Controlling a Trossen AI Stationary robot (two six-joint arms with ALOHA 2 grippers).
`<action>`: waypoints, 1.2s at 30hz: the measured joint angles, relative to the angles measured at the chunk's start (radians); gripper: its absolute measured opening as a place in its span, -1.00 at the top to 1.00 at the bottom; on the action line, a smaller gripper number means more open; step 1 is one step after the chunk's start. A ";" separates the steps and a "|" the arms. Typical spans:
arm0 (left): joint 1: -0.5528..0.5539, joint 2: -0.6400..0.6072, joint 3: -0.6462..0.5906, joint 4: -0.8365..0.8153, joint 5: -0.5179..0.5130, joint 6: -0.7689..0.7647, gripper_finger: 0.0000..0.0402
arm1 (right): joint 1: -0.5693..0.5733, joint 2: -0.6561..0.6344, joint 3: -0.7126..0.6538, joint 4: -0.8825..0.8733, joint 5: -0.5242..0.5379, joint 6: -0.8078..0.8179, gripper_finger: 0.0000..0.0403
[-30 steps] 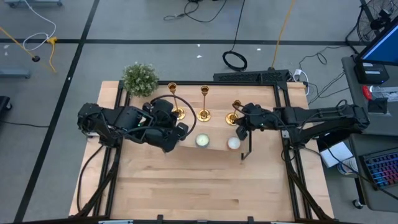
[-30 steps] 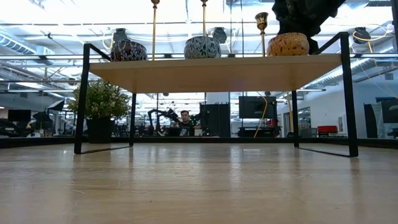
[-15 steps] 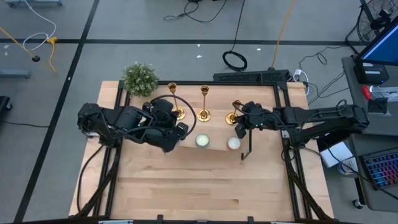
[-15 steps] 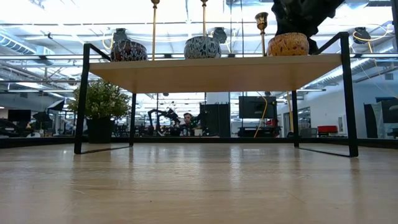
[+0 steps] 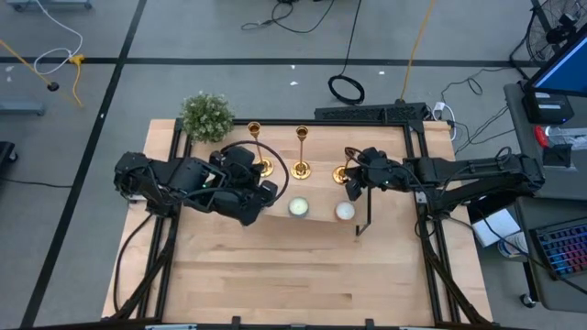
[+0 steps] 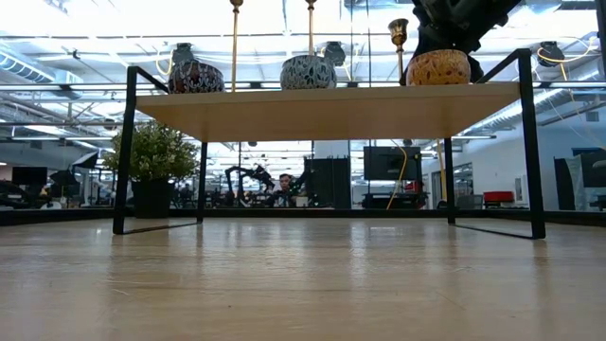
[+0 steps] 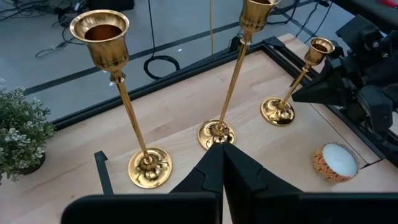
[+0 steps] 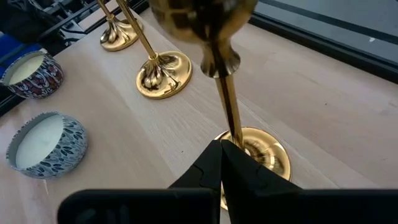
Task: Pick & Place candle stick holders
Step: Put the gold candle holder onto the shelf, then adjust the shelf
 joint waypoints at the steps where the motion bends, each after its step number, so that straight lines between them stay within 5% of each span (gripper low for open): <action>1: -0.002 0.000 0.000 0.000 0.000 -0.001 0.98 | 0.000 0.000 0.000 0.000 0.001 0.000 1.00; 17: -0.003 0.000 0.000 0.000 0.000 -0.005 0.97 | 0.008 0.000 0.000 0.000 0.018 0.015 1.00; 36: -0.061 -0.001 0.000 -0.027 0.026 0.030 0.98 | 0.197 -0.103 0.001 0.200 -0.085 -0.031 1.00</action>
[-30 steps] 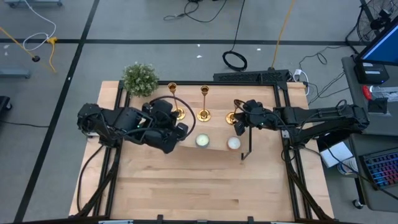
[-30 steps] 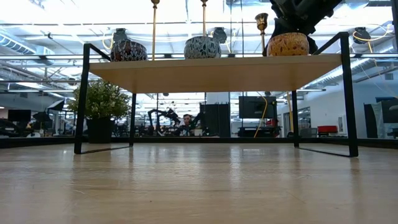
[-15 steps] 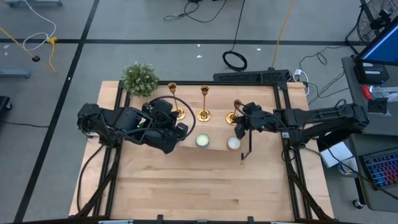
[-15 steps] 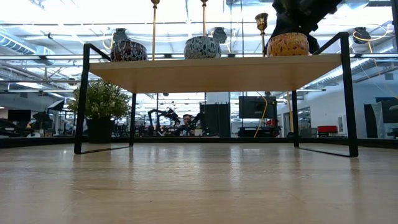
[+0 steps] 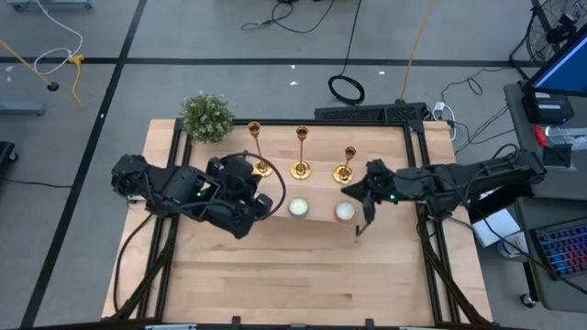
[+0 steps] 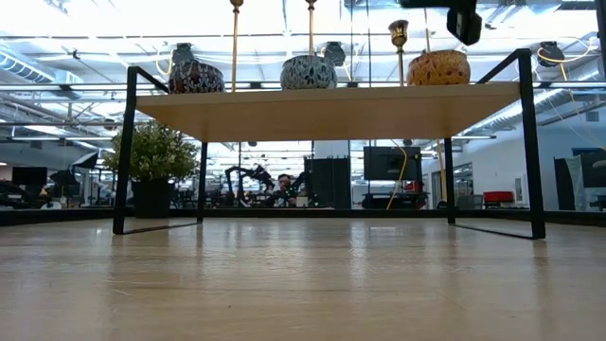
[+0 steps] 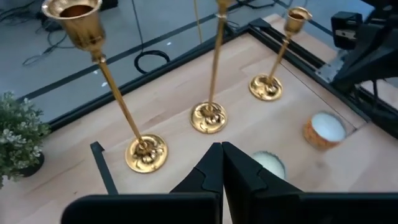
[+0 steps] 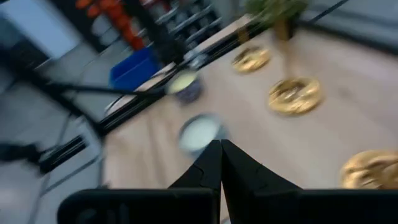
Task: Pick & Place candle stick holders
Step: Adjust the shelf
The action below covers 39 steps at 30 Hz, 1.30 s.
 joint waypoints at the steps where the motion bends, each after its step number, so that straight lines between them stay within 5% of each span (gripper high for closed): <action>1: -0.007 -0.001 0.000 0.000 0.001 0.009 0.98 | 0.009 -0.005 0.000 -0.005 -0.028 0.003 1.00; 11: -0.068 -0.004 0.000 0.002 0.083 0.082 0.98 | 0.189 0.007 0.000 -0.041 -0.155 0.106 1.00; 30: -0.142 0.002 -0.002 0.415 0.164 0.244 0.97 | 0.408 0.162 0.000 -0.180 -0.048 0.291 1.00; 39: -0.149 0.030 -0.007 0.440 0.223 0.220 0.96 | 0.446 0.193 0.000 -0.254 0.086 0.319 1.00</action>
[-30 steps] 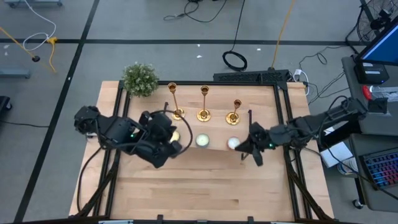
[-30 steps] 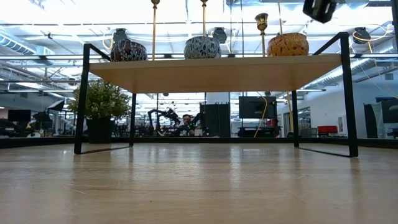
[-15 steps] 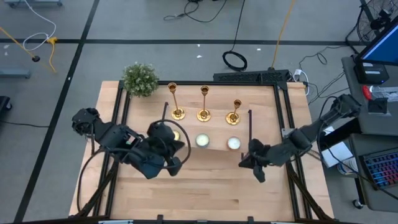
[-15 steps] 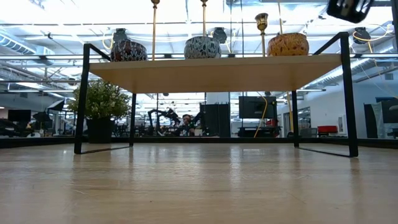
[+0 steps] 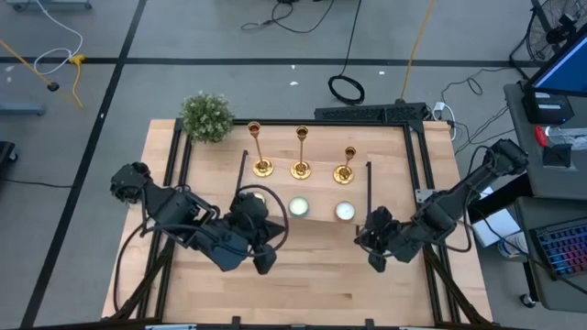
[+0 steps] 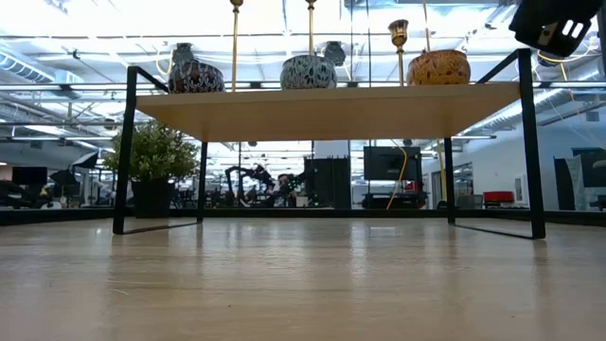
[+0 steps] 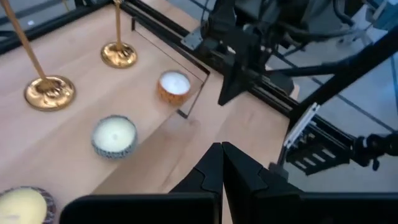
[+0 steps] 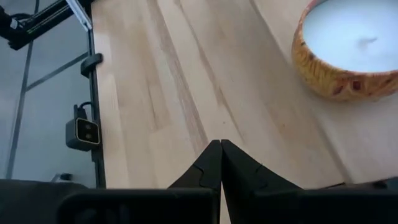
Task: Pick & Place candle stick holders
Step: Adjust the shelf
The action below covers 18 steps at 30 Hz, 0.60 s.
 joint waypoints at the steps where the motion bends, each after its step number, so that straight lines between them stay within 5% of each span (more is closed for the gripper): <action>1: -0.003 0.001 0.000 0.001 0.005 -0.001 0.97 | 0.001 0.000 0.000 -0.003 0.007 0.001 1.00; 18: -0.002 0.004 0.000 0.022 -0.013 0.039 0.99 | 0.050 0.000 0.000 -0.249 0.101 0.237 1.00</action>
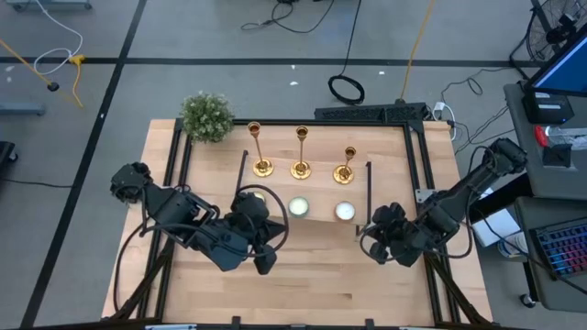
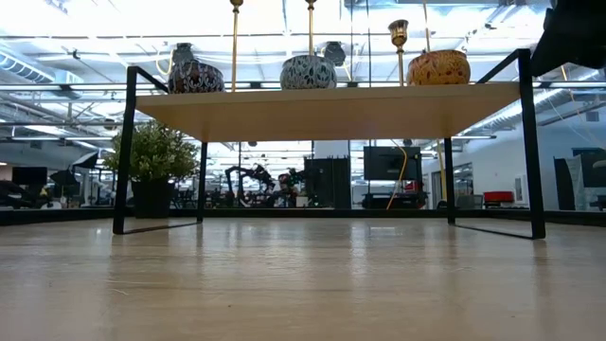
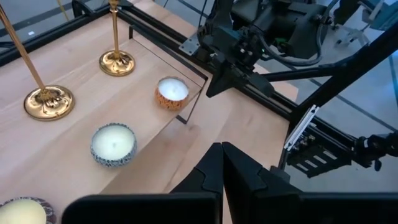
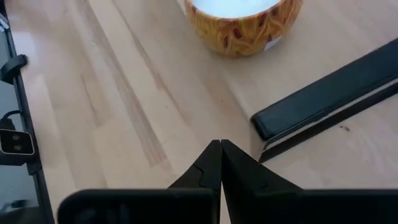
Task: Pick & Place candle stick holders
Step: Adjust the shelf
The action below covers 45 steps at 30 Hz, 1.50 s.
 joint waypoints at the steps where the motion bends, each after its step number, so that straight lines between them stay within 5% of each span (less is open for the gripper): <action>1: 0.000 0.000 0.000 0.000 0.000 0.000 0.98 | 0.002 0.000 0.000 -0.003 0.002 0.002 1.00; 45: 0.000 -0.001 0.000 0.000 -0.007 -0.013 0.97 | 0.001 0.000 0.000 -0.109 0.150 0.123 1.00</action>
